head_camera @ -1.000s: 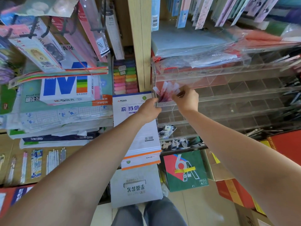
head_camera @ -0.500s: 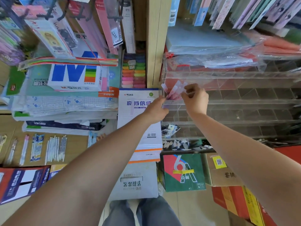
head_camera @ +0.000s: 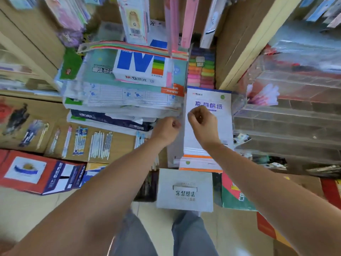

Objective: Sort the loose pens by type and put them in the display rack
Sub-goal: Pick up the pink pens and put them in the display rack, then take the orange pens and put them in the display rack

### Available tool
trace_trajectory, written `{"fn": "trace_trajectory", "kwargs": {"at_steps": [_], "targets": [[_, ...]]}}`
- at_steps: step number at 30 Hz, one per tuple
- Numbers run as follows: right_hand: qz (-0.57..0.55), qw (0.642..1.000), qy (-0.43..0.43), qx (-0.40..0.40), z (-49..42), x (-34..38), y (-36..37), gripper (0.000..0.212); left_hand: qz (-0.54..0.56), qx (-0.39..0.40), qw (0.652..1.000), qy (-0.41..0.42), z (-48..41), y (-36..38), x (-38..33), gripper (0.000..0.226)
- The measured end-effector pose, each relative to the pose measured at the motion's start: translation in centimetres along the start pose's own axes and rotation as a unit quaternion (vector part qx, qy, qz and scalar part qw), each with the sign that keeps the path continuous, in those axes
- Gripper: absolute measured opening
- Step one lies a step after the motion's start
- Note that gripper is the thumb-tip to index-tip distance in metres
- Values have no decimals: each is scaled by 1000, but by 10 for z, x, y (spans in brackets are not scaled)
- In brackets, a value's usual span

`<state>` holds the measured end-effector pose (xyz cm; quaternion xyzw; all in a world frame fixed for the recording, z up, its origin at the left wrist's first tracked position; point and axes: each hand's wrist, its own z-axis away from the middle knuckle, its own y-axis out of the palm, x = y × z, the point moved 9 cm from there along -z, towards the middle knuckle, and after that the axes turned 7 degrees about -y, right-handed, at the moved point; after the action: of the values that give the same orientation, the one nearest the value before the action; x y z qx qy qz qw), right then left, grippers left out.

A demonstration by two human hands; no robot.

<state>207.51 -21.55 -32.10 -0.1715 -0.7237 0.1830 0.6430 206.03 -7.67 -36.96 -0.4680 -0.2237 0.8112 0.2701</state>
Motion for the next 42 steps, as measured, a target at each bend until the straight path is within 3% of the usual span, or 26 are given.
{"fn": "trace_trajectory", "kwargs": {"at_steps": [3,8,15,20,25,34,38,42], "targets": [[9,999,10,48,19,17,78,7,-24,26,999,-21,2,-27,76,18],[36,988,121,88,60,-13,184,4,-59,79,993,-65,-1,-50,200,24],[134,949,248,141,122,-98,256,15,-91,135,984,-71,-19,-34,303,21],[170,928,298,141,142,-150,273,21,-103,163,978,-74,-42,6,336,21],[215,916,315,121,129,-201,287,37,-106,138,981,-87,-79,42,361,26],[339,867,311,190,101,-269,323,93,-150,18,984,-91,-134,79,370,65],[343,873,292,187,95,-275,325,85,-209,-25,973,-98,-144,87,366,85],[319,885,278,192,91,-279,323,75,-235,-39,966,-99,-152,90,363,74]]}}
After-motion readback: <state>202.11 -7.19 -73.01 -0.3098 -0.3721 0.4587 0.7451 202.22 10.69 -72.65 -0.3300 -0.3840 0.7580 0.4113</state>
